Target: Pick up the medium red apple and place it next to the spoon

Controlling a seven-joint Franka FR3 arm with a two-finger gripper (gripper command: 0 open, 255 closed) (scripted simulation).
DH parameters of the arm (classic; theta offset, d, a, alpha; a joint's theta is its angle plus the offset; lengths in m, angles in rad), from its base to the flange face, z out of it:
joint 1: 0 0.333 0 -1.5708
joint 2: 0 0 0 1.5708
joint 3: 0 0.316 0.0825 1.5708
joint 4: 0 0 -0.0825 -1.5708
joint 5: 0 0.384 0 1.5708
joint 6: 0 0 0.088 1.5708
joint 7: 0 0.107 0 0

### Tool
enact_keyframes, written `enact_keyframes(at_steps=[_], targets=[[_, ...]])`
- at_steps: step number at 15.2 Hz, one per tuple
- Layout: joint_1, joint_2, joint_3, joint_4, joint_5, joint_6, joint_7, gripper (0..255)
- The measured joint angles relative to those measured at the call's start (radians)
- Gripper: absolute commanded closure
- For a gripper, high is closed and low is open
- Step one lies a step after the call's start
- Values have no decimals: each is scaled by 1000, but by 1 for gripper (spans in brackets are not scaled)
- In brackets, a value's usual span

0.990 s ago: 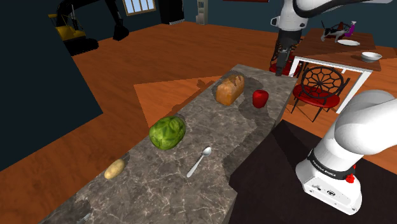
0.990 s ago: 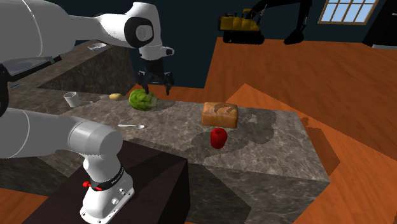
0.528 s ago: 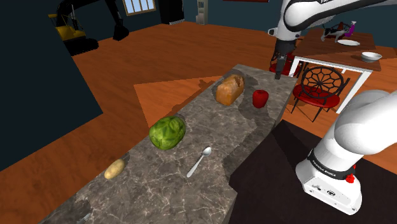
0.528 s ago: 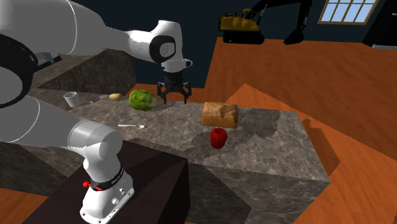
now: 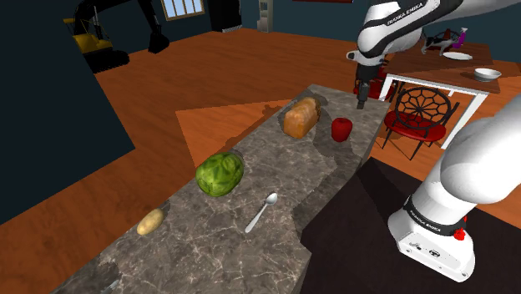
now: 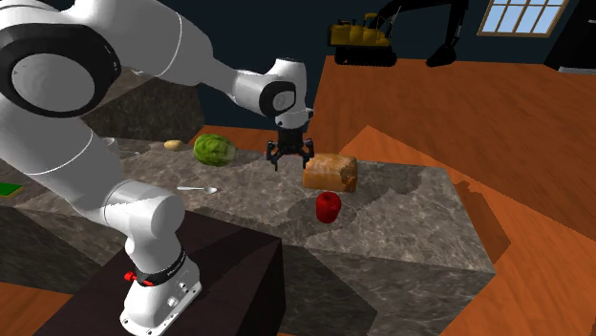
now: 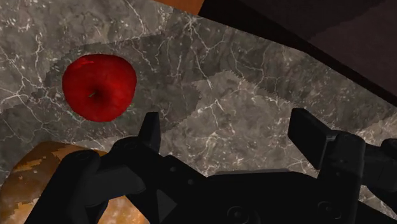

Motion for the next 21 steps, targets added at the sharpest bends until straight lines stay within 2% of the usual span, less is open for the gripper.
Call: enact_keyframes(at_steps=[3,7,9,14,17,21], targets=[[17,133,-56,52,68,71,-129,0],[10,338,-94,163,218,133,-336,0],[-9,429,-84,217,291,148,-423,0],[-113,663,-16,389,453,167,-624,0],[-153,738,15,442,495,181,-679,0],[-173,781,36,446,523,216,-702,0]])
